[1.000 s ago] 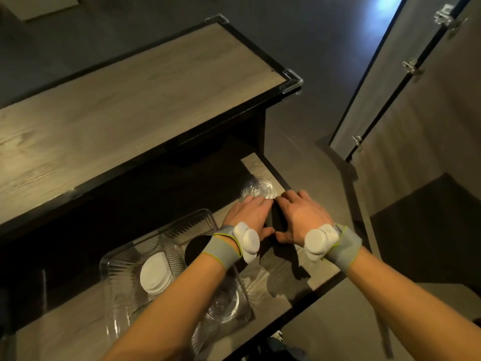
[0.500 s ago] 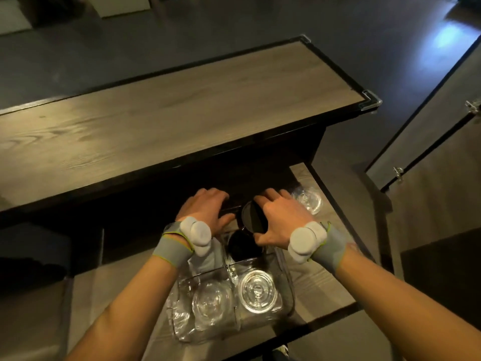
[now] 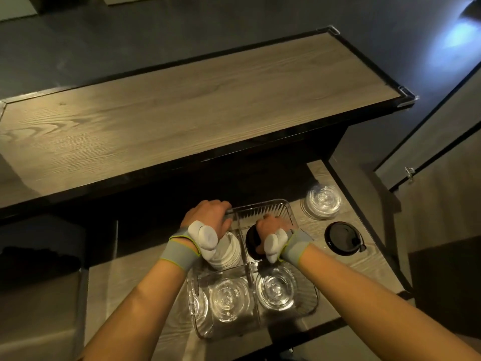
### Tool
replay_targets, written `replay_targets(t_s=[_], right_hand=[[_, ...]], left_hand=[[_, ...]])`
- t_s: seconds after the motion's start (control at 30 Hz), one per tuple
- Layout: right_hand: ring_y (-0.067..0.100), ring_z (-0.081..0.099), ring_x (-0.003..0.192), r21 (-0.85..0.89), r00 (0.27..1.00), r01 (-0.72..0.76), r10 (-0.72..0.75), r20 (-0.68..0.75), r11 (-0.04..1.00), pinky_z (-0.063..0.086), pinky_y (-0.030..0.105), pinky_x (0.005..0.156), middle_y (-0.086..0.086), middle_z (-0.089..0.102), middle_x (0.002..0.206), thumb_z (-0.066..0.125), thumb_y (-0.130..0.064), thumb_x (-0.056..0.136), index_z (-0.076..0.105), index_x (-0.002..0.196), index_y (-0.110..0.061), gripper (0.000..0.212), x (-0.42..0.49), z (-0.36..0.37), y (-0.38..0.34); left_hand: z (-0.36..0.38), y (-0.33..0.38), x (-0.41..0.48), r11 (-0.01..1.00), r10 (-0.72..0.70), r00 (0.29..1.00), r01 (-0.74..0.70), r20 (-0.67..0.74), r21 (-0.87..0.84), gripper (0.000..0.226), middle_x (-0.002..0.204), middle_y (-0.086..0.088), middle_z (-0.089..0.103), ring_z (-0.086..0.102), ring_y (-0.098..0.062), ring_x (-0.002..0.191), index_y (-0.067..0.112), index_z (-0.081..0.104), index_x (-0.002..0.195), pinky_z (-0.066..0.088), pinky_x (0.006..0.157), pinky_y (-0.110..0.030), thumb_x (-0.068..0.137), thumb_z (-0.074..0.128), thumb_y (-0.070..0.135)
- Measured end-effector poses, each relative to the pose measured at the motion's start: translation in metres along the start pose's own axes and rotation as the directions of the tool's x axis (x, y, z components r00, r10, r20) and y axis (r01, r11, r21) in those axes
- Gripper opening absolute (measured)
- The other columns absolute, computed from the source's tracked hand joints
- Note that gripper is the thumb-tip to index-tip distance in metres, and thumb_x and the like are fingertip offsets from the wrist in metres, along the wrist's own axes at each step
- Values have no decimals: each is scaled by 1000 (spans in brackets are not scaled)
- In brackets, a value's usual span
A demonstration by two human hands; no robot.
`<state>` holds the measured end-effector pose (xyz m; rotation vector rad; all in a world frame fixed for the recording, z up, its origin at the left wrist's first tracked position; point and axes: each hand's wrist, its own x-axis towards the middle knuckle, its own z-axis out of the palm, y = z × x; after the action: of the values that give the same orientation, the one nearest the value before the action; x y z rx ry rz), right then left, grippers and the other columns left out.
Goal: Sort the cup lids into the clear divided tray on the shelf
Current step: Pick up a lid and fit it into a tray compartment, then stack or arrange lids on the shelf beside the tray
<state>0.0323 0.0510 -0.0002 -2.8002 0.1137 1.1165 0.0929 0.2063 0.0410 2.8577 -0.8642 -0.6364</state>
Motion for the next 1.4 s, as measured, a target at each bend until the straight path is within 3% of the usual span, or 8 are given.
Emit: replay_targets(t_s=[0.1,0.2,0.37,0.5,0.7,1.0,1.13,1.4], right_hand=[[35,60,112,34,997,12,-15,72,999,50,35,79,20,56,126,77,-27,75,63,115,-2,49,7,-3,-3],[38,55,119,7,999,8,-8,53,1000,49,39,88,20,49,134,76,-24,79,56,125,-2,55,10,-1,-2],[37,58,114,-13,999,12,-12,34,1000,51,39,84,19,49,131,81,-31,74,55,125,-3,64,4,-1,2],[33,56,117,113,977,101,-77,-199,988,49,37,89,14,50,132,72,-34,82,53,127,-8,56,-22,-11,20],[29,54,108,177,844,153,-35,-535,972,47,38,89,8,54,118,60,-34,87,51,129,-16,46,-69,-12,79],[29,47,119,308,922,-162,255,-293,938,46,38,93,7,50,129,63,-43,85,49,132,-16,56,-73,41,179],[31,52,113,312,943,-155,235,-238,937,44,35,92,8,52,124,65,-48,80,51,125,-14,59,-60,65,200],[28,48,114,316,953,-102,184,-241,943,43,38,86,3,51,124,63,-47,78,49,124,-18,57,-42,86,207]], left_hand=[[-1,0,0,1000,7,1000,-7,-5,-3,41,129,-2,59,54,-26,119,23,49,132,49,94,-41,93,49,36],[-2,1,1,1000,7,1000,-7,-2,2,40,128,-2,59,55,-26,118,22,50,130,49,94,-41,92,49,36],[-5,14,3,1000,5,1000,-5,-24,11,45,132,-2,55,51,-24,122,21,46,135,47,93,-38,93,51,36],[-12,42,9,997,80,991,-80,-105,6,45,134,-1,52,46,-22,124,20,45,135,44,98,-36,93,51,35],[-13,107,25,967,254,955,-254,-154,21,40,129,-1,55,45,-22,121,20,48,131,38,100,-37,93,48,34],[42,216,60,913,368,920,-385,136,134,35,128,-5,54,43,-26,124,16,50,122,31,107,-41,90,53,31],[69,241,79,927,312,913,-353,263,129,43,129,-9,52,45,-29,124,12,48,123,37,102,-42,86,60,29],[103,248,101,934,248,915,-313,319,170,44,134,-10,50,45,-30,127,10,46,127,40,101,-41,87,58,23]])
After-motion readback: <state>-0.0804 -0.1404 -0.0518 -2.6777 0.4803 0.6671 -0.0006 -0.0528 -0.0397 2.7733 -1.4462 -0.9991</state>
